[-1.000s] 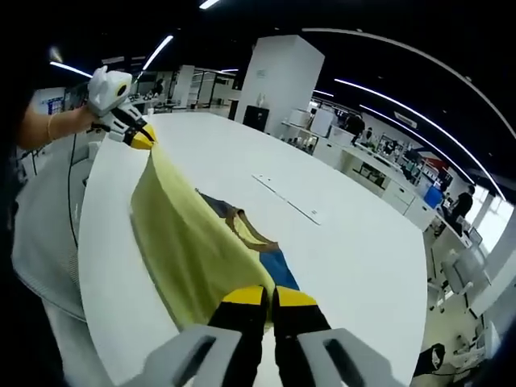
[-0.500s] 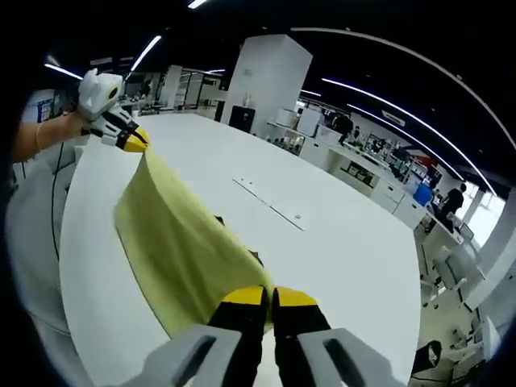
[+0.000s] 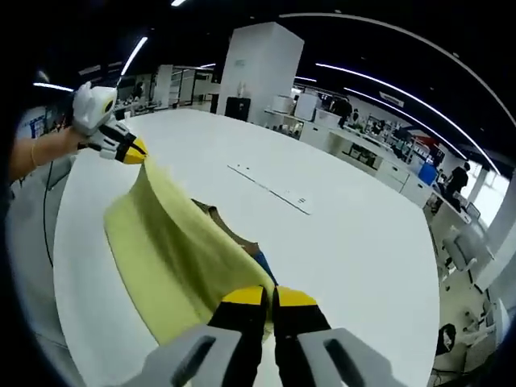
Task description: Fold the garment on the visible template until the final outline fits inside the template.
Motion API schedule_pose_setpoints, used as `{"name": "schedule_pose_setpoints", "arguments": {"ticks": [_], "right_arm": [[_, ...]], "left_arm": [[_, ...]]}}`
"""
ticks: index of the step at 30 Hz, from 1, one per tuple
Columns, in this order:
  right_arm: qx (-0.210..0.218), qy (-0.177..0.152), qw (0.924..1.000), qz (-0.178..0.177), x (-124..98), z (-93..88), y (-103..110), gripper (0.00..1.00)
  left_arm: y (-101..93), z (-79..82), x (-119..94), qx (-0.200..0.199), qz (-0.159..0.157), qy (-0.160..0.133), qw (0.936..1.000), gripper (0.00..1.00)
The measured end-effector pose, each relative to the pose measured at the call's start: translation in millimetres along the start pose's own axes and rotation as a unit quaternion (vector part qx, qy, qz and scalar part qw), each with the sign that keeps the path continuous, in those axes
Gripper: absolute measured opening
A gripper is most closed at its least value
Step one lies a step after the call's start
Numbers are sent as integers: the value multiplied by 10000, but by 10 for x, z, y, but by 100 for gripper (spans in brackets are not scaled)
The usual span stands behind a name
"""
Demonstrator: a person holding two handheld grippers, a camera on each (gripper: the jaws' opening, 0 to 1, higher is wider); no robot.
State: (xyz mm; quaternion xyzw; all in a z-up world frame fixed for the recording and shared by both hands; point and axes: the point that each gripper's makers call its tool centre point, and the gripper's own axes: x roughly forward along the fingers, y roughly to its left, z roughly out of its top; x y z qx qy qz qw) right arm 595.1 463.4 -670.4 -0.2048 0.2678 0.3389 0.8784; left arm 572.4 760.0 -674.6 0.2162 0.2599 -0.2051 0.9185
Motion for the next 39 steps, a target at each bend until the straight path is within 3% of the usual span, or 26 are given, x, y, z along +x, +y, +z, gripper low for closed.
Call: {"name": "schedule_pose_setpoints", "arguments": {"ticks": [7, 22, 30, 35, 39], "right_arm": [[-120, 326, 9994, -25, 239, -149, -45, 0], [-29, 577, 9983, 38, 673, -355, -184, 0], [24, 758, 9971, 40, 828, -475, -208, 0], [-4, 822, 9966, -34, 839, -513, -251, 8], [71, 775, 9970, -36, 792, -498, -290, 19]], "left_arm": [[24, -100, 265, 143, -61, 113, 9998, 0], [33, -393, 683, -338, -149, 373, 9986, 0], [83, -447, 800, -423, -120, 330, 9985, 0], [102, -517, 820, -164, -104, 436, 9989, 1], [114, -530, 794, -195, -194, 354, 9990, 2]]}}
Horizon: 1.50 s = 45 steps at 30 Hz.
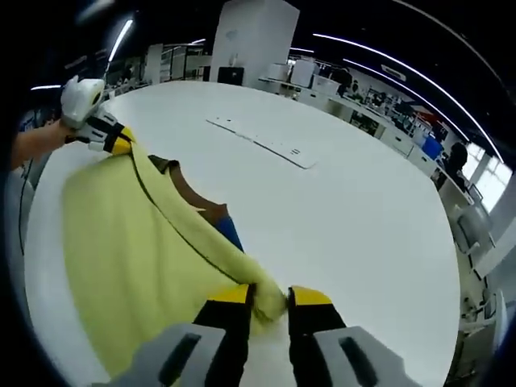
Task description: Fold the garment on the visible template until the final outline fits inside the template.
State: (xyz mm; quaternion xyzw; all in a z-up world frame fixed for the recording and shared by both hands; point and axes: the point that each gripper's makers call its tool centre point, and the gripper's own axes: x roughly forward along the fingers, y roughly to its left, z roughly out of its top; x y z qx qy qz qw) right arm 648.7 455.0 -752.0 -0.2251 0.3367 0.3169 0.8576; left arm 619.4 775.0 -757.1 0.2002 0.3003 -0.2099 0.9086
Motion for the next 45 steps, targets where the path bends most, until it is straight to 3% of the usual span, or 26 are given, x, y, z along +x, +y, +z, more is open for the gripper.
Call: {"name": "schedule_pose_setpoints", "arguments": {"ticks": [2, 9, 12, 15, 20, 26, 29, 31, 34, 40, 45], "right_arm": [[-124, -19, 9999, 32, -46, 1, 20, 23], [-664, -78, 9976, 206, -73, -20, 111, 23], [-786, -37, 9968, 164, -11, -51, 84, 22], [-826, -36, 9965, 102, 38, -52, 74, 21], [-784, -76, 9969, -50, 115, -55, 29, 12], [-129, -335, 9984, -427, 174, 23, -135, 3], [116, -461, 9962, -733, 155, 80, -256, 4], [266, -507, 9955, -757, 143, 97, -277, 6], [520, -531, 9946, -718, 113, 88, -286, 11], [1090, -638, 9906, -525, 36, 65, -266, 29], [1272, -644, 9890, -398, -31, 25, -225, 45]], "left_arm": [[-15, -1, -33, 61, -72, -61, 9999, 3], [-73, 29, -112, 184, -451, -320, 9983, 17], [-57, -13, -98, 295, -459, -282, 9981, 21], [-6, -77, -35, 409, -317, -106, 9986, 19], [111, -92, 43, 425, -54, -13, 9991, 5], [207, -37, 106, -356, 122, -205, 9991, 6], [290, -21, 97, -529, 325, -253, 9977, 9], [348, -21, 60, -864, 485, -271, 9947, 9], [354, 7, 32, -1180, 402, -403, 9914, 13], [329, -11, -57, -1113, 386, -364, 9924, 20], [293, 7, -153, -1119, 262, -441, 9924, 34]]}}
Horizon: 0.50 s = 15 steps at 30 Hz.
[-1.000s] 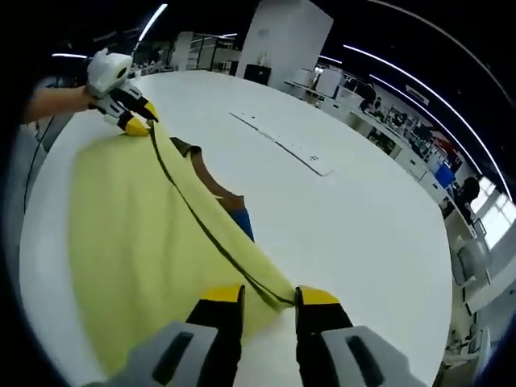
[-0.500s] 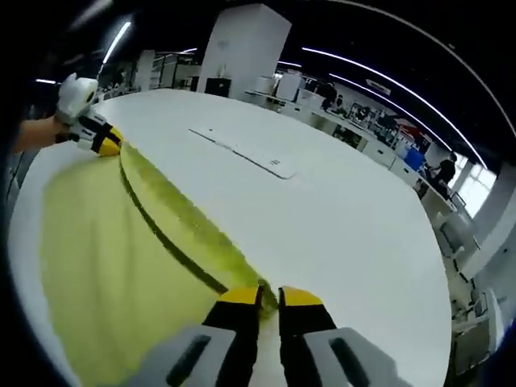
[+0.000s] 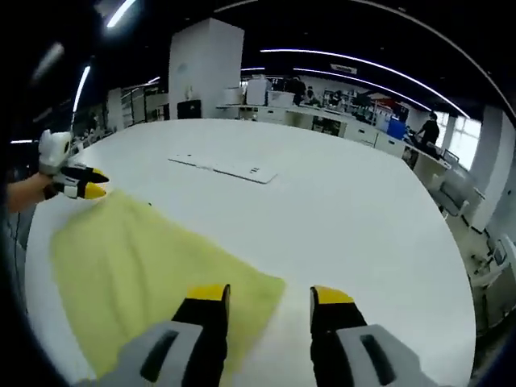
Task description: Fold the garment on the visible template until the final outline fits inside the template.
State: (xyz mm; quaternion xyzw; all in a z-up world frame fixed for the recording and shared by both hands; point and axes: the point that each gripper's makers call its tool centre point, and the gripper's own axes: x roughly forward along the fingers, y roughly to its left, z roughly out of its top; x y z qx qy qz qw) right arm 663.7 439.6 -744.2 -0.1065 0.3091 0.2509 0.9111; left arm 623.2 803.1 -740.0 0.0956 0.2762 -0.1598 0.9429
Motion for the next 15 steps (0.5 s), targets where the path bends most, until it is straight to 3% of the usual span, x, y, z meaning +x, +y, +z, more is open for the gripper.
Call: {"name": "schedule_pose_setpoints", "arguments": {"ticks": [3, 8, 15], "right_arm": [[137, -31, 9998, 134, -35, -9, 45, 58], [416, -9, 9983, 400, -158, -45, 151, 69], [433, 38, 9962, 758, -361, -148, 363, 83]], "left_arm": [[-54, 20, -69, -166, -124, -69, 9998, 46], [-156, 13, -221, -479, -275, -199, 9983, 62], [-310, -126, -385, -278, -558, -77, 9980, 70]]}}
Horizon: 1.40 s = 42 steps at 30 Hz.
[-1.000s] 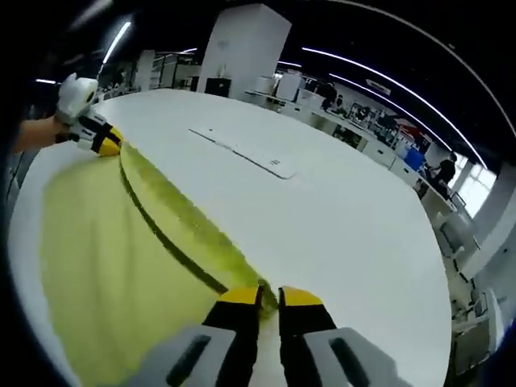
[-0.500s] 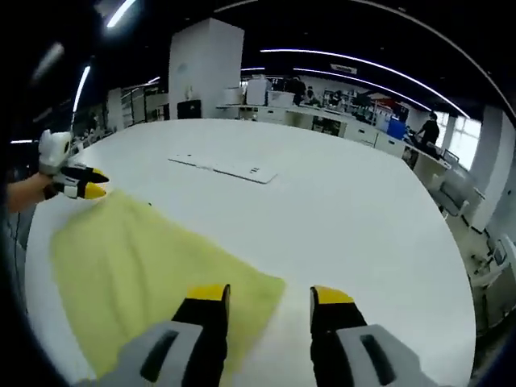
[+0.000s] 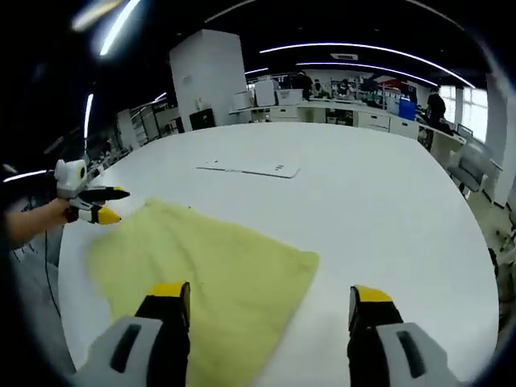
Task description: Fold the garment on the visible template until the final outline fits inside the template.
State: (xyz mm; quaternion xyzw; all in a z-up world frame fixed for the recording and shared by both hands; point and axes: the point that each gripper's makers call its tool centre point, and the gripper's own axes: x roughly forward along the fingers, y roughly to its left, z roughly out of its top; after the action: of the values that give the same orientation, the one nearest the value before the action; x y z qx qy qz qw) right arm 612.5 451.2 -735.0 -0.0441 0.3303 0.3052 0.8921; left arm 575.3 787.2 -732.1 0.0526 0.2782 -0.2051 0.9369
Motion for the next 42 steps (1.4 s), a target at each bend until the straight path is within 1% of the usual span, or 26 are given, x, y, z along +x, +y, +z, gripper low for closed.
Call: {"name": "schedule_pose_setpoints", "arguments": {"ticks": [1, 4, 10, 14, 19, 22, 23, 31, 33, 37, 39, 40, 42], "right_arm": [[-32, 67, 10000, 40, -25, -49, 32, 84], [-59, 118, 9999, 102, -90, -134, 89, 84], [17, 139, 9996, 233, -237, -265, 225, 83], [-77, 222, 9992, 333, -330, -390, 331, 83], [-157, 301, 9988, 360, -440, -525, 407, 80], [-194, 313, 9987, 345, -511, -591, 424, 77], [-193, 314, 9987, 350, -526, -607, 431, 76], [-230, 367, 9985, 333, -622, -774, 510, 69], [-205, 380, 9985, 323, -638, -810, 523, 66], [-204, 393, 9985, 327, -665, -874, 560, 60], [-212, 393, 9986, 295, -675, -893, 565, 57], [-230, 383, 9986, 269, -680, -899, 561, 55], [-267, 422, 9985, 230, -690, -933, 553, 48]], "left_arm": [[-7, -23, -19, 23, -13, 27, 10000, 70], [-65, -71, -105, 50, -67, 57, 9999, 71], [-163, -134, -243, -105, -259, -38, 9996, 75], [-235, -187, -324, -99, -339, -44, 9994, 79], [-345, -279, -435, -43, -417, 49, 9991, 77], [-355, -320, -486, -7, -388, 75, 9992, 73], [-328, -324, -511, 53, -283, 19, 9996, 71], [-427, -497, -655, 52, -321, 59, 9995, 55], [-449, -547, -682, 12, -339, 97, 9994, 51], [-451, -637, -707, -230, -349, 172, 9990, 39], [-462, -665, -712, -264, -356, 190, 9988, 34], [-470, -674, -711, -304, -359, 189, 9987, 32], [-485, -683, -704, -377, -386, 169, 9984, 31]]}}
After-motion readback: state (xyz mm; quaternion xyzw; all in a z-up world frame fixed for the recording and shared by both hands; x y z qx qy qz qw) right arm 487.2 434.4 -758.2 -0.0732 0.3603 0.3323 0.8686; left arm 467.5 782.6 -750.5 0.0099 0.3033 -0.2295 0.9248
